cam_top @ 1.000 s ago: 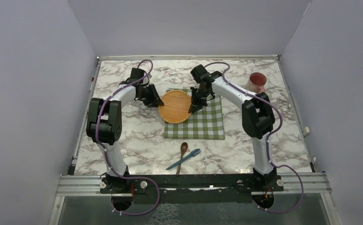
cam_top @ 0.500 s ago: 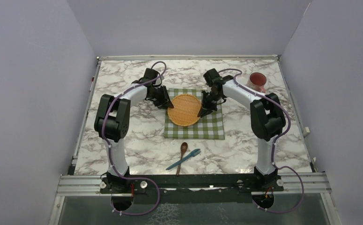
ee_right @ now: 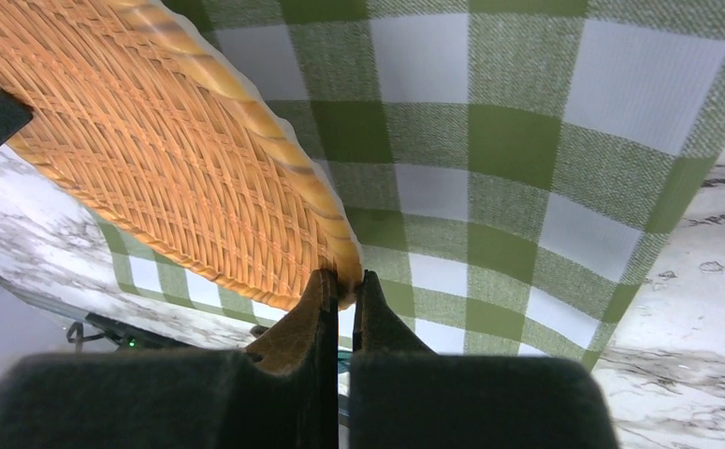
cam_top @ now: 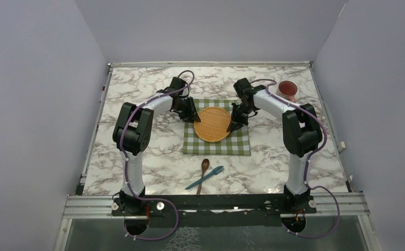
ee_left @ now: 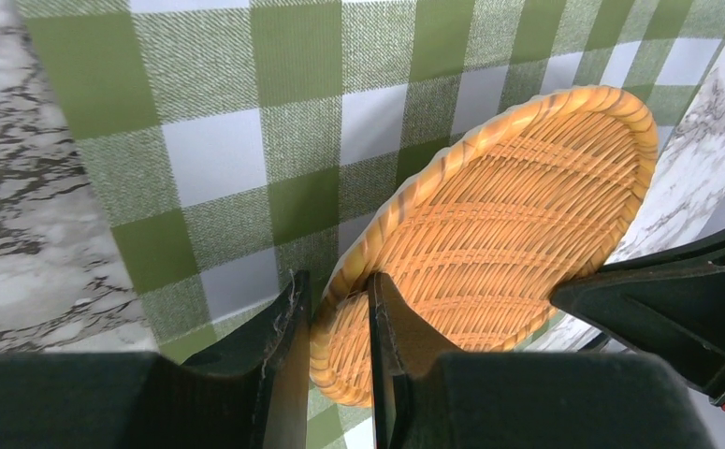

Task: Set the dinner table for one person
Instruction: Place the plate on the napkin.

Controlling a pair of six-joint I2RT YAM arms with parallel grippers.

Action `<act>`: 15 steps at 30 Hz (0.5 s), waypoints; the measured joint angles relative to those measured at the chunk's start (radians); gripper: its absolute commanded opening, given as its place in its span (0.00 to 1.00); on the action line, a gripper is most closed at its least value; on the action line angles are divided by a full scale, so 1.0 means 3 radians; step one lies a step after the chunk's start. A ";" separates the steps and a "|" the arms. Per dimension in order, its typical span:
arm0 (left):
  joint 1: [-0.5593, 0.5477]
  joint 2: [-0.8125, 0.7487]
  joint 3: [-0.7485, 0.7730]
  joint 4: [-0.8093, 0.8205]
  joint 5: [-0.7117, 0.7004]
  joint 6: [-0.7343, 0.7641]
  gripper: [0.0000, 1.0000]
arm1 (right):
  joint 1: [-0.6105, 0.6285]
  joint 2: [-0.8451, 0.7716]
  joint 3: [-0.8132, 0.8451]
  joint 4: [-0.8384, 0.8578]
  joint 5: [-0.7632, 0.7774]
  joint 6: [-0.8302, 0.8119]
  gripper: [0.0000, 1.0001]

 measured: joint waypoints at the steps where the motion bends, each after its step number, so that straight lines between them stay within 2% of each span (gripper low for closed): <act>1: -0.0014 0.0013 0.0001 0.0001 -0.0001 -0.0003 0.00 | -0.0003 0.0000 -0.0010 -0.0014 0.0010 -0.0001 0.01; 15: -0.0136 0.0071 0.0056 -0.0011 -0.0022 -0.0065 0.00 | -0.0066 0.0006 -0.0017 -0.0169 0.0074 -0.0031 0.01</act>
